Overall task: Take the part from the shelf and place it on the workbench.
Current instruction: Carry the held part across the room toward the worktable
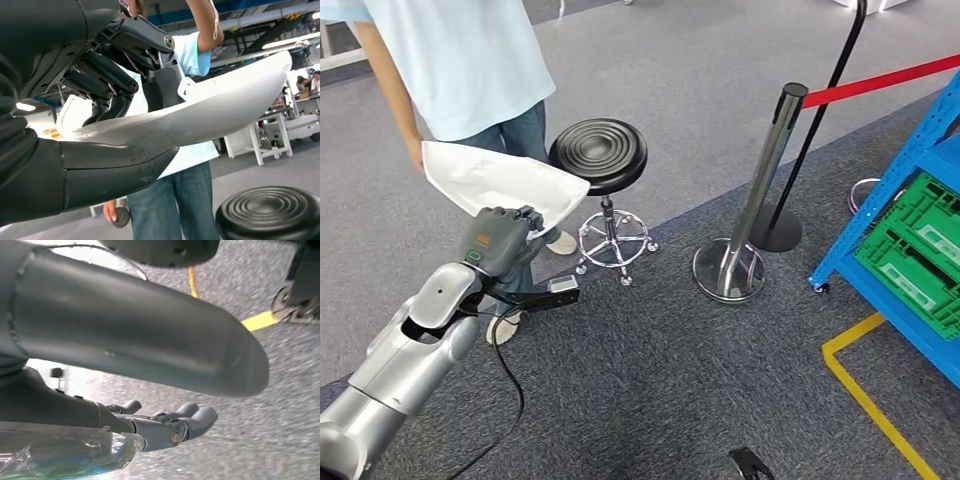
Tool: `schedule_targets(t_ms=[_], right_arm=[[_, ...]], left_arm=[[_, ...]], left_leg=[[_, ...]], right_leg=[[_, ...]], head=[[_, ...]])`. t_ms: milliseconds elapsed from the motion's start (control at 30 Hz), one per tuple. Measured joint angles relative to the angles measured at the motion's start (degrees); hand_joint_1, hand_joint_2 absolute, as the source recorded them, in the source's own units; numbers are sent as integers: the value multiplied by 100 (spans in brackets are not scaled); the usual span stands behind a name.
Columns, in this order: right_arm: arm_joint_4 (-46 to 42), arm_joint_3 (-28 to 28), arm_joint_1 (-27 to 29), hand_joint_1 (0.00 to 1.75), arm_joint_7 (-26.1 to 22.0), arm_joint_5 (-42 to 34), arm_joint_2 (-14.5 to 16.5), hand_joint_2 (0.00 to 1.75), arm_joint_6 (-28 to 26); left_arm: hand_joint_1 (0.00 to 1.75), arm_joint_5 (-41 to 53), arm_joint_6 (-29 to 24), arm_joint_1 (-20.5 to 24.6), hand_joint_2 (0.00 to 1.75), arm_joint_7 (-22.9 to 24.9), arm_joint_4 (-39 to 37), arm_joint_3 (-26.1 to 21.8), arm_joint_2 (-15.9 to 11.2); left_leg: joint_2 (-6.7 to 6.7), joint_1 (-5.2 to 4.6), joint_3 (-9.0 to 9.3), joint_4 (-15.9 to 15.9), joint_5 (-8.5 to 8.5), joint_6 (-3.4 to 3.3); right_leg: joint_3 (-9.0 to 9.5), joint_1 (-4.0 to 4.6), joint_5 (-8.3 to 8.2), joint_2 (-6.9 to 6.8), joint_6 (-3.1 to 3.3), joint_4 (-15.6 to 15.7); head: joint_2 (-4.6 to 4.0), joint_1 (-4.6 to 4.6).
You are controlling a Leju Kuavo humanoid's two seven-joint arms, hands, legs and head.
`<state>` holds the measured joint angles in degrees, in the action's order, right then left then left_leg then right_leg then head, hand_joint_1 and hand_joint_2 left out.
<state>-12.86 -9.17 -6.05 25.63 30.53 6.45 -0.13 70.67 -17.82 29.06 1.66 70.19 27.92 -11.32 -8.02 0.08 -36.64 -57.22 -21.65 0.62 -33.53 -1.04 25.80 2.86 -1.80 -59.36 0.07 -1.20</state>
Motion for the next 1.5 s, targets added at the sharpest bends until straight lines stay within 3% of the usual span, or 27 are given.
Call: schedule_targets(t_ms=[67,100,167,200,233,267,333,400,467,500,567,633,700,733,800,867,933,1000,1067,1133,1200,1233,1267,1300,1367,1433,1500], right_arm=[[-1,1,-9,0,45,0,2,0,5],[-1,1,-6,0,53,0,1,0,10],[-1,0,13,0,59,0,0,0,31],[-1,-1,18,0,65,0,0,0,38],[-1,-1,18,0,72,0,0,0,45],[-1,-1,15,0,79,1,0,0,49],[-1,-1,6,0,79,2,0,0,53],[-1,-1,2,0,79,2,0,0,55],[-1,1,-3,0,79,2,1,0,57],[-1,1,-9,0,84,2,1,0,58],[-1,2,-20,0,91,2,2,0,58],[-1,1,-11,0,84,2,2,0,57],[-1,0,9,0,75,1,2,0,60],[-1,-1,13,0,76,-1,2,0,63],[-1,-1,8,0,77,-3,2,0,73],[-1,-1,1,0,69,-8,3,0,83],[-1,-1,-6,0,34,-11,4,0,95],[-2,-4,-22,0,26,-13,5,0,97],[-3,-7,-47,0,77,-11,10,0,87],[-3,-7,-51,0,109,-8,16,0,78],[-3,-7,-33,0,109,-7,17,0,73],[-3,-7,-26,0,109,-7,17,0,72],[-3,-7,-25,0,110,-7,19,0,71],[-3,-7,-28,0,110,-7,21,0,70],[-3,-7,-37,0,110,-6,27,0,69],[-3,-6,-43,0,110,-5,31,0,68],[-5,-5,-52,0,111,-4,36,0,68]], left_arm=[[175,-3,0,10,175,0,1,-9,-15],[175,-6,1,18,175,0,1,-12,-14],[175,-17,7,16,175,0,-1,-15,-12],[175,-22,10,5,175,0,-1,-15,-13],[175,-26,14,-4,175,0,-1,-16,-14],[175,-29,19,-8,175,0,-1,-19,-15],[175,-34,26,1,175,0,1,-27,-15],[175,-42,29,18,175,0,3,-32,-8],[175,-48,35,25,175,1,4,-37,-16],[175,-50,38,25,175,3,8,-41,-24],[175,-51,44,44,175,9,18,-51,-34],[175,-51,48,63,175,15,23,-52,-19],[175,-51,56,54,175,20,23,-43,0],[175,-51,60,47,175,20,23,-38,5],[175,-61,65,44,175,20,23,-34,11],[175,-81,71,54,175,22,23,-34,17],[175,-98,78,61,175,27,24,-34,17],[175,-106,80,47,175,28,25,-40,-7],[175,-111,74,35,175,28,27,-47,-35],[175,-117,66,35,175,28,28,-49,-40],[175,-121,62,13,175,27,28,-49,-38],[175,-121,63,-2,175,27,28,-49,-40],[175,-121,63,-12,175,27,28,-50,-42],[175,-121,63,-16,175,27,28,-51,-45],[175,-121,62,-7,175,27,28,-59,-47],[175,-121,60,1,175,27,30,-66,-45],[175,-121,58,-1,175,26,31,-70,-57]], left_leg=[[338,-20,-148,-285,-184,51],[548,-28,-304,-611,-357,73],[708,-8,-674,-1365,-670,107],[728,2,-776,-1572,-708,117],[740,8,-771,-1560,-640,122],[771,10,-644,-1322,-484,121],[982,-14,-215,-541,-154,107],[1144,-51,44,-52,-44,51],[1056,-75,59,18,-62,-26],[984,-72,64,28,-60,-57],[844,-50,82,46,-52,-127],[705,-36,89,47,-51,-179],[533,-41,91,45,-52,-198],[442,-42,94,43,-53,-199],[263,-31,108,33,-60,-187],[102,-25,101,2,-76,-148],[-32,-9,61,-10,-64,-86],[-97,18,27,4,-42,-22],[183,2,-70,-182,-168,27],[584,-19,-375,-817,-498,63],[714,-9,-742,-1536,-758,87],[730,-5,-811,-1658,-746,92],[748,-5,-763,-1551,-630,93],[800,-7,-596,-1233,-442,88],[1106,-38,-156,-429,-130,62],[1297,-80,60,-19,-60,12],[1157,-92,69,27,-72,-52]], right_leg=[[21,-2,-26,-132,74,46],[26,7,-26,-204,98,54],[26,20,-16,-361,122,56],[27,23,-9,-444,124,55],[30,24,-3,-525,121,55],[38,24,6,-604,115,55],[66,39,37,-747,80,51],[98,73,77,-872,22,54],[141,84,110,-1005,-32,73],[152,69,136,-996,-64,63],[54,43,302,-737,-113,-185],[-302,41,627,-398,-121,-896],[-694,51,815,-303,-111,-1560],[-773,52,751,-293,-102,-1619],[-604,39,328,-214,-85,-1075],[-276,1,6,31,-86,-328],[-117,-11,-31,158,-87,-32],[-88,6,-46,51,-40,0],[-63,13,-70,-77,38,38],[-47,28,-72,-217,90,63],[-44,41,-60,-382,108,63],[-41,42,-52,-471,112,63],[-36,42,-44,-558,110,63],[-25,43,-34,-640,103,63],[5,69,1,-778,65,55],[43,111,43,-916,11,53],[85,121,82,-1078,-46,72]], head=[[0,-35],[0,-53],[0,-67],[0,-70],[0,-69],[0,-69],[0,-71],[0,-62],[0,-51],[0,-49],[0,-30],[0,1],[0,12],[0,12],[0,12],[0,7],[0,2],[0,3],[0,-21],[0,-52],[0,-58],[0,-59],[0,-59],[0,-59],[0,-63],[0,-52],[0,-39]])
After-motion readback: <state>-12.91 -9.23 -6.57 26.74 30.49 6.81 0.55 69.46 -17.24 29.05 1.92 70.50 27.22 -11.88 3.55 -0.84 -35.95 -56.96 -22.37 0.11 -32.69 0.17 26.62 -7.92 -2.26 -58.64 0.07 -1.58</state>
